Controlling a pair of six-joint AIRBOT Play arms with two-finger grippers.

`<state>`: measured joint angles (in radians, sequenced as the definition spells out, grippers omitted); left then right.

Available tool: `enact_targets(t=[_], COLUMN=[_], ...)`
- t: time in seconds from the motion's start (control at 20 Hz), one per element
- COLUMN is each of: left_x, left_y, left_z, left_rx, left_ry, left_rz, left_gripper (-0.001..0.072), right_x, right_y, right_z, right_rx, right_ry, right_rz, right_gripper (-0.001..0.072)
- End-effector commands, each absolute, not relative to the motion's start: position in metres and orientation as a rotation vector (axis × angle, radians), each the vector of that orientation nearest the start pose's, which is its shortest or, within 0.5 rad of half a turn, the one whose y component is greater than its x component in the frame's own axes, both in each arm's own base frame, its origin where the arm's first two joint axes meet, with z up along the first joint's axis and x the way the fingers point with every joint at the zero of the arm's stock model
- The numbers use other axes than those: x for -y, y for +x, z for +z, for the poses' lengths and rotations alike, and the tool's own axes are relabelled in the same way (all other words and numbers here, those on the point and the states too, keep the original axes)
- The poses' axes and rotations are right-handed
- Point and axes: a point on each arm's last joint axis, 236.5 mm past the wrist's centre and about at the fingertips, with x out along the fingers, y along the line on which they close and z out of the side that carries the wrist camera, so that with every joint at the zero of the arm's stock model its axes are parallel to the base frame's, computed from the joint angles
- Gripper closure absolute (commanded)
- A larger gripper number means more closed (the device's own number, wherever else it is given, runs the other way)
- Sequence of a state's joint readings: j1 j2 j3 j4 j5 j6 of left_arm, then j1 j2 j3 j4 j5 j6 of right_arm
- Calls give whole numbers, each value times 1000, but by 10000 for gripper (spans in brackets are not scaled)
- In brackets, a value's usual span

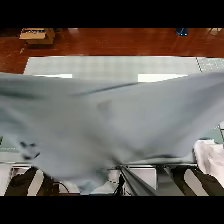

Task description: Fold the shirts.

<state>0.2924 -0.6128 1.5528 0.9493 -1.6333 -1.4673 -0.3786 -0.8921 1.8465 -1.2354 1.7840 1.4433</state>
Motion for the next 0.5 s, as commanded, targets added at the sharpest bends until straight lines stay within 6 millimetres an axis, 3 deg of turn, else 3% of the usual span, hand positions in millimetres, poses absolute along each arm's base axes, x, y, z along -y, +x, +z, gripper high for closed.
enact_targets(t=[0.0, 0.1, 0.25, 0.45], left_x=[74, 65, 52, 38], left_y=[259, 296, 356, 429], left_z=[253, 217, 182, 137], left_rx=[-772, -823, -839, -821], left_ry=[-296, -374, -454, -588], left_rz=[-392, -382, -380, -356], left_gripper=[680, 680, 680, 680], right_x=[27, 26, 9, -2], right_y=[305, 339, 403, 494], right_z=[248, 207, 152, 109], right_rx=[-1083, -1195, -1234, -1081], right_ry=[221, 236, 174, 175], right_rz=[132, 164, 182, 142], right_gripper=[677, 678, 677, 677])
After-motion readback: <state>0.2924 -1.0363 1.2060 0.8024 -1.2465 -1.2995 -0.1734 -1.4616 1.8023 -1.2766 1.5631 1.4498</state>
